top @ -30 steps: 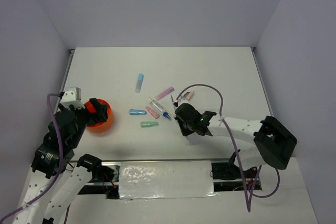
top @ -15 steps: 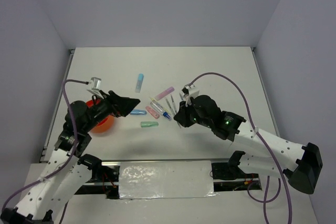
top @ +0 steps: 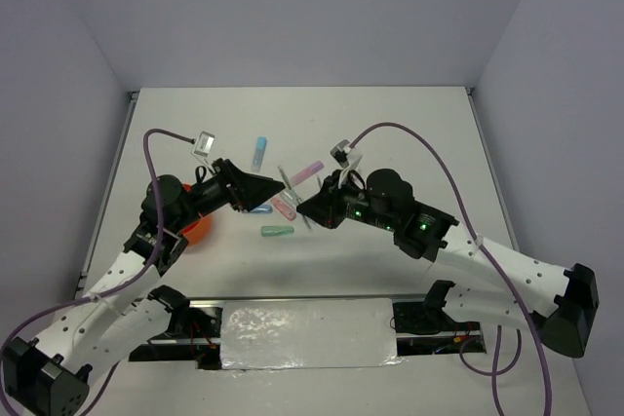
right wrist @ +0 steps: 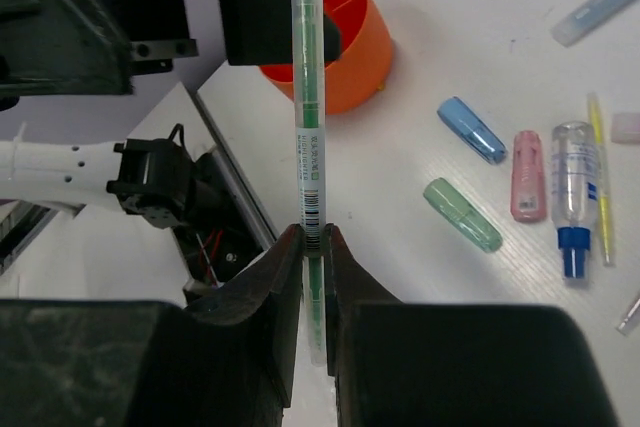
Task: Sort the stationery into containers
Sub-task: Pick up the pen from the center of the board, then place the pen in the storage box.
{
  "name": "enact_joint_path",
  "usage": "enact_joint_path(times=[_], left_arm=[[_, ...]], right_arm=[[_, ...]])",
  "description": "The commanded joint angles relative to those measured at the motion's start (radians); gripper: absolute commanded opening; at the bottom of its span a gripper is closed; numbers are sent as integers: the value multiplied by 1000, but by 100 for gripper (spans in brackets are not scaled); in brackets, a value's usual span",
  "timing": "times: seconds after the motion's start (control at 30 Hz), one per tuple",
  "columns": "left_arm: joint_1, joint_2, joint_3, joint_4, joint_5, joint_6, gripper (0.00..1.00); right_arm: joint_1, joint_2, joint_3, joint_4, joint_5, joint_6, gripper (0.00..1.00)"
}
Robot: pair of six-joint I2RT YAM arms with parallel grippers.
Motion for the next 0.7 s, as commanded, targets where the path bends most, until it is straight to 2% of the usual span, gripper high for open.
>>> enact_joint_path(times=[0.0,0.17,0.27,0.37,0.4,0.47,0.5,0.53,0.6,0.63,0.67], left_arm=[[-22,20,31,60,11,12,98],[-33,32,45,24,-9,38,92],[-34,38,52,35,-5,44,81],[-36,49,68,12,4,63,58],[-36,51,72,5,8,67,45],[-36,55,72,-6,18,77,35],[-36,55,72,-6,23,80,23],[-36,57,71,-8,29,90,17],[-36,57,85,-29,52,118,3],[-34,57,92,-49,55,147,1],[-36,55,101,-92,48,159,0]], right_arm=[[27,18,48,84,-40,-5,2],[40,37,60,84,-60,-15,3],[54,67,73,79,-84,-31,4],[71,84,77,75,-87,-46,5],[73,87,80,73,-81,-48,5],[73,89,82,70,-75,-51,6],[74,91,85,70,-67,-52,7],[74,89,85,72,-66,-52,8],[73,88,84,81,-64,-57,17],[74,84,82,85,-63,-58,21],[73,68,77,89,-60,-60,35]])
